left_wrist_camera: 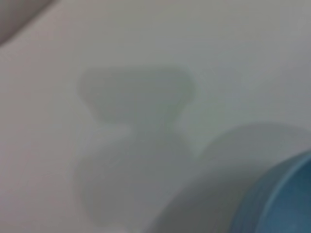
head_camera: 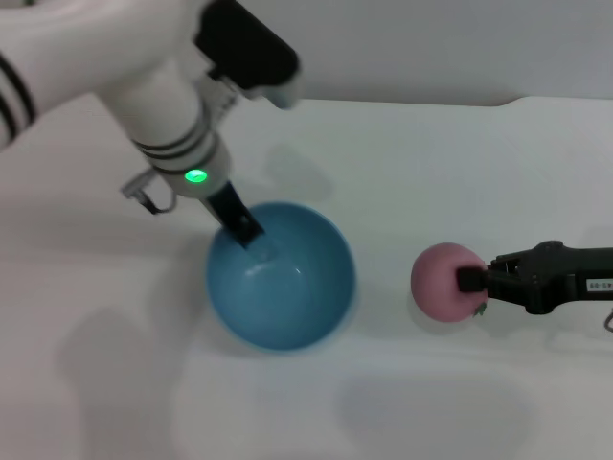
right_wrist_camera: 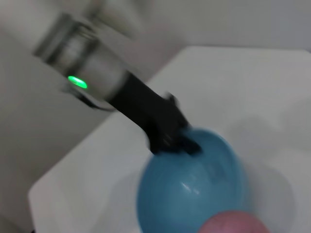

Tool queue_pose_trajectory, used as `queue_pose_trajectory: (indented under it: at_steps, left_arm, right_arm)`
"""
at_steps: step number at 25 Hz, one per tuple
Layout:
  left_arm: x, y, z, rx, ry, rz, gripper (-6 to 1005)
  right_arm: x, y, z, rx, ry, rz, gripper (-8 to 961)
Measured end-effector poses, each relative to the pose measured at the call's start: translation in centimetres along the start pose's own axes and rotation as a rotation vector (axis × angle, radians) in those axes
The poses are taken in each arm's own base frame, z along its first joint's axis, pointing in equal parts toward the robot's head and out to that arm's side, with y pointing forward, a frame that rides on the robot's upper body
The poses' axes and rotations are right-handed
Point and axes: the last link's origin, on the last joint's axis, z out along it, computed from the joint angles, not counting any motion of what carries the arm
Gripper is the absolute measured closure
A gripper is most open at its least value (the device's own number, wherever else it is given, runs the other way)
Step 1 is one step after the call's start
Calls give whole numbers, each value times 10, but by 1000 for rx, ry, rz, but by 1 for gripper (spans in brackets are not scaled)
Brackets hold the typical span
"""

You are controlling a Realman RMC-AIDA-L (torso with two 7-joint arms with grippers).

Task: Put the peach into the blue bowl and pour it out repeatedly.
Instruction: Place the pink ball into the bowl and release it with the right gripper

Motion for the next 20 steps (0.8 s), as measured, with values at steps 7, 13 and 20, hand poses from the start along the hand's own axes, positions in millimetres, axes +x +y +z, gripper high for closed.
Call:
queue_pose_trajectory:
  at_steps: [7,13,20]
  left_arm:
    - [22,32,-2,-99,25,11,1000]
    - [34,38,-9,-140,68,-5,1001]
    - [45,44,-18,-191,105,-15,1000]
  right_arm:
    - [-16,15,4,-77,17,-106,870]
    - [-31,16,13,-84,33,-151,848]
    - [-33,9,14,-44,29,-147,822]
